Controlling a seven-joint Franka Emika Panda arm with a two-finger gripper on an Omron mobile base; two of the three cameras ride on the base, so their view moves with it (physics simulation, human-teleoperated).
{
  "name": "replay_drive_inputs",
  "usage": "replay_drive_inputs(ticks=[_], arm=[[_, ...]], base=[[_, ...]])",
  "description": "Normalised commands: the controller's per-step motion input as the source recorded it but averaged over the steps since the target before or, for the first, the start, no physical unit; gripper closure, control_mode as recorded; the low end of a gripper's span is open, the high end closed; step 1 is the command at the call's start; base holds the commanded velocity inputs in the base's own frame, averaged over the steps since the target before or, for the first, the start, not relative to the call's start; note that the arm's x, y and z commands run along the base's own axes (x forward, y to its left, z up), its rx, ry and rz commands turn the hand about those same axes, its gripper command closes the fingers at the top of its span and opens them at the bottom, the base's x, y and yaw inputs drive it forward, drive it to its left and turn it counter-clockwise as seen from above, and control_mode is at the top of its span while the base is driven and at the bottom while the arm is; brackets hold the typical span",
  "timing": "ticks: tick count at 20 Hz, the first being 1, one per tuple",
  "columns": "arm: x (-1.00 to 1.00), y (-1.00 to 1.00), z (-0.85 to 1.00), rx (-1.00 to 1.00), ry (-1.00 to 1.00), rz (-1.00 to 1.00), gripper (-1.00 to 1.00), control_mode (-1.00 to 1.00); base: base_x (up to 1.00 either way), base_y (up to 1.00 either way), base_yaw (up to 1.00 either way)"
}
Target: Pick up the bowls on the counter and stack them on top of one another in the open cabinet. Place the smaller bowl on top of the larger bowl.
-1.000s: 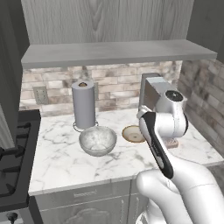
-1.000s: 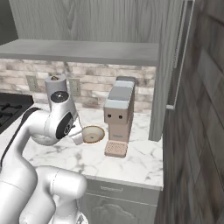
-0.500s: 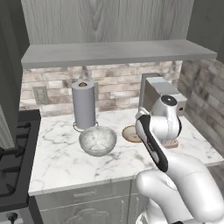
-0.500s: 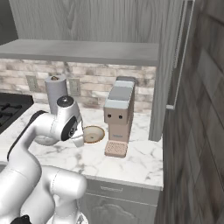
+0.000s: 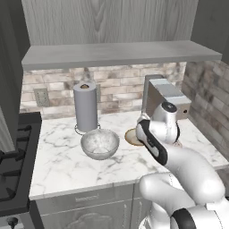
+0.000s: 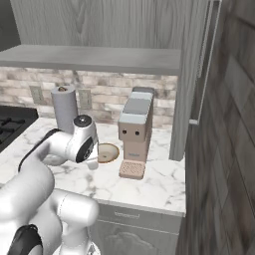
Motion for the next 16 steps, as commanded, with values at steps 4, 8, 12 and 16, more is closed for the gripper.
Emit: replay_drive_inputs(ticks=[4,8,12,16], arm=[[0.3,0.0,-0.31,0.02,0.01,-0.02,-1.0,-1.0],[0.3,0.0,-0.27,0.0,0.02,-0.01,-1.0,-1.0],[0.29,0.0,-0.22,0.0,0.03,-0.01,-1.0,-1.0],[0.28,0.0,-0.23,0.0,0.03,-0.01,-1.0,-1.0]], base=[[0.0,0.0,0.0],[0.0,0.0,0.0],[0.0,0.0,0.0],[0.0,0.0,0.0]])
